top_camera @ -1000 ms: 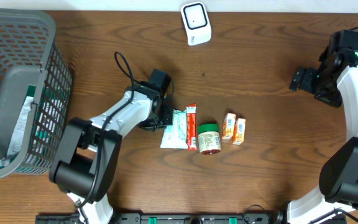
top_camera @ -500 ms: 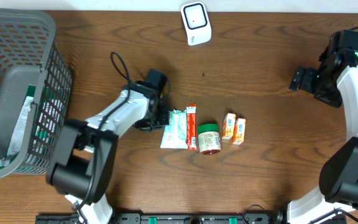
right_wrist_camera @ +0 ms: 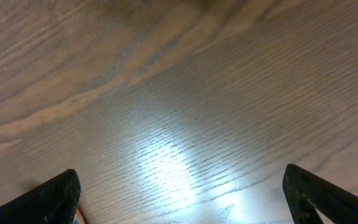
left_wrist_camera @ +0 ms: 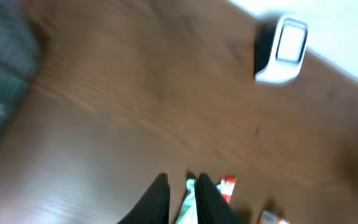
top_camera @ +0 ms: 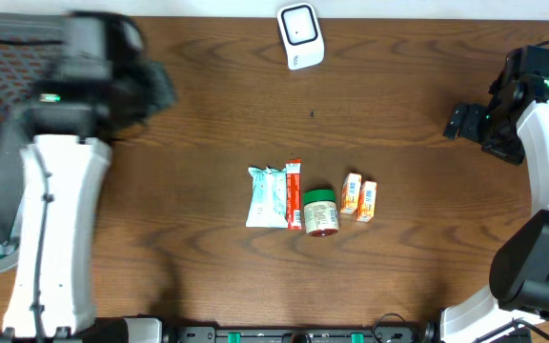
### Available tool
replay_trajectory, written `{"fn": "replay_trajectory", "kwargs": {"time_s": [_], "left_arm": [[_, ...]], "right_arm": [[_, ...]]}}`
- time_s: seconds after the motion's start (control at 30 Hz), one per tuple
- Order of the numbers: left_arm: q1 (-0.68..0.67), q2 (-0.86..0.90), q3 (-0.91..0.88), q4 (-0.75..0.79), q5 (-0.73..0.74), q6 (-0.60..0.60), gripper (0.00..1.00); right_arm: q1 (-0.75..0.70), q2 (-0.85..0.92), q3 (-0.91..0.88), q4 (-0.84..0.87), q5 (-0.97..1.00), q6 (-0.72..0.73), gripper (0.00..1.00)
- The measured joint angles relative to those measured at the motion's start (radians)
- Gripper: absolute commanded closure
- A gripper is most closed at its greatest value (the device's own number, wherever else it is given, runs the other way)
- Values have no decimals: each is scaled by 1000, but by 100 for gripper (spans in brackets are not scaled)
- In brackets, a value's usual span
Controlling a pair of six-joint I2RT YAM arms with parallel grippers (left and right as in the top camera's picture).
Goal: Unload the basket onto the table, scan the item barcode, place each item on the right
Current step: 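Retract the left gripper into the basket toward the green glove pack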
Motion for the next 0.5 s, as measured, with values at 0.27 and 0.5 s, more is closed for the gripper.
{"fn": "replay_trajectory", "kwargs": {"time_s": [0.27,0.5], "left_arm": [[252,1,249,-117,-5,0,71],[435,58,249,-122,-142,-2,26]], "right_arm": [[0,0,0,0,0,0,1],[0,0,0,0,0,0,1]]}}
